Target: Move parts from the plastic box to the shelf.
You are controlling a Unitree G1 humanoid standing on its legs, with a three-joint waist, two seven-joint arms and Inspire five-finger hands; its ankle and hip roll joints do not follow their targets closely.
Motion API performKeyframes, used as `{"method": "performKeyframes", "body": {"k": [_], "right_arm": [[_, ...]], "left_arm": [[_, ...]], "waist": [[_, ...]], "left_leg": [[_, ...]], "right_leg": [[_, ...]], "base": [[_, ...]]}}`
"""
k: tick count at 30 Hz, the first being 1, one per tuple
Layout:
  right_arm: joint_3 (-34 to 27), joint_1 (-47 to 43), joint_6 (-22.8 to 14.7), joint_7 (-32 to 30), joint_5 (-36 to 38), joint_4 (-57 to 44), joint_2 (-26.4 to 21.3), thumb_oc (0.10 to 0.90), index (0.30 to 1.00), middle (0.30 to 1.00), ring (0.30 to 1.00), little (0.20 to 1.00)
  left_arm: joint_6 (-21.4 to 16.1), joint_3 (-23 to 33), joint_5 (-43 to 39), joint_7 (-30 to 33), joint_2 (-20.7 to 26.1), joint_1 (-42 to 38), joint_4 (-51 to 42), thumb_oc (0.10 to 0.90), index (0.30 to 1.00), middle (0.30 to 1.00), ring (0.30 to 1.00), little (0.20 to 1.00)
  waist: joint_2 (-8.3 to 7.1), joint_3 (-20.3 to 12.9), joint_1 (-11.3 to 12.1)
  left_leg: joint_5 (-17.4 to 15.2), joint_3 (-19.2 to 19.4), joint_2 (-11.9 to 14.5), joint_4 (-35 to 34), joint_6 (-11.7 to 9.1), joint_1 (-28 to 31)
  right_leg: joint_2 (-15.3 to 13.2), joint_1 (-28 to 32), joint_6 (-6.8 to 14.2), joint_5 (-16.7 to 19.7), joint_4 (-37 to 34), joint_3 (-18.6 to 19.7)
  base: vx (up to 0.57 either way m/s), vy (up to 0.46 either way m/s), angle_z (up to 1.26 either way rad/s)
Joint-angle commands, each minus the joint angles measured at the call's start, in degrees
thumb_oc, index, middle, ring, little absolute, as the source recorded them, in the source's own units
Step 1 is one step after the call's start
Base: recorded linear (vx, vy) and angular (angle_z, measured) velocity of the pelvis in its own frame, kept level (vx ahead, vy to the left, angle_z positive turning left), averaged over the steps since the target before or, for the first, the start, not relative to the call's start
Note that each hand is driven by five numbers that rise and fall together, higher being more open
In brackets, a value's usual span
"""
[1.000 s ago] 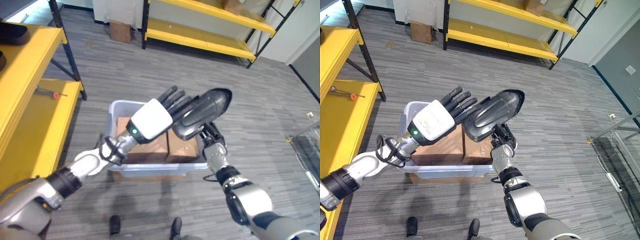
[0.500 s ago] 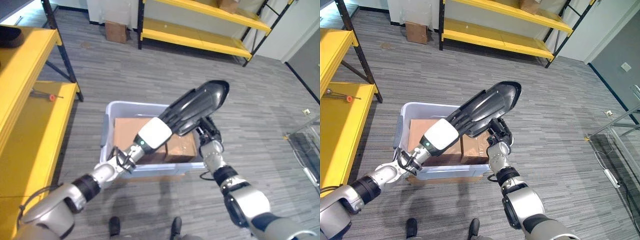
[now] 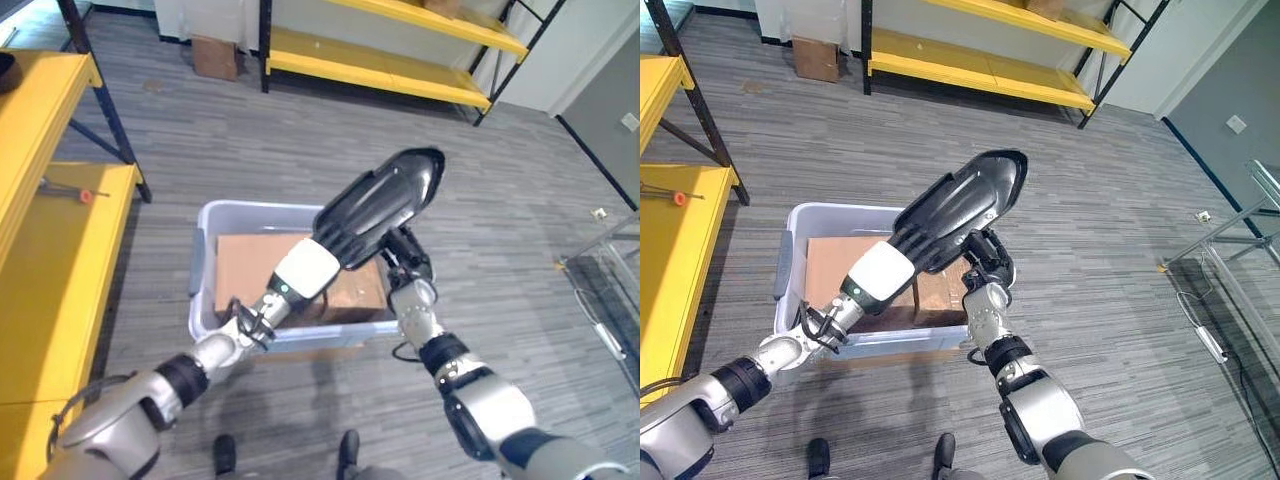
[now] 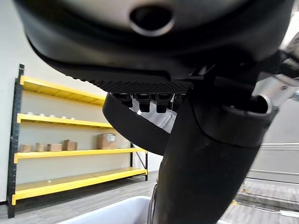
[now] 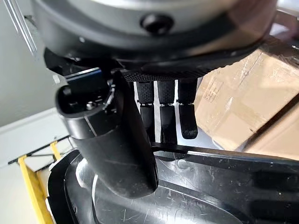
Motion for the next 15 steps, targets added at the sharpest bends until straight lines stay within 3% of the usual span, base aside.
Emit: {"method": "performKeyframes", "body": {"k": [1, 15], "right_arm": [[-0.8, -7.0, -7.5, 3.0, -0.8, -8.8, -2.8, 0.4, 0.3, 0.3, 0.3, 0.3], [3.8, -4.3, -8.7, 3.8, -0.6, -16.4, -4.0, 0.4, 0.3, 0.3, 0.3, 0.3]], "left_arm": [[1.6, 0.6, -1.3, 5.2, 0.5, -12.2, 1.7, 0.9, 1.0, 1.0, 1.0, 1.0], [4.0, 0.5, -2.0, 7.7, 4.2, -18.3, -0.8, 0.9, 1.0, 1.0, 1.0, 1.0]], "waist": [[-1.71, -0.4, 0.2], [-3.17, -0.1, -0.6]], "left_leg": [[-5.8, 3.6, 1.0, -0.6, 2.5, 3.6], [-5.8, 4.4, 1.7, -0.6, 2.4, 3.4]], "right_leg": [[-3.8, 3.4, 6.5, 1.2, -0.1, -0.4], [-3.2, 2.6, 6.5, 1.4, -0.1, 0.4]], "base": [[0.0, 0.0, 0.0], [0.0, -0.006, -0.03]]}}
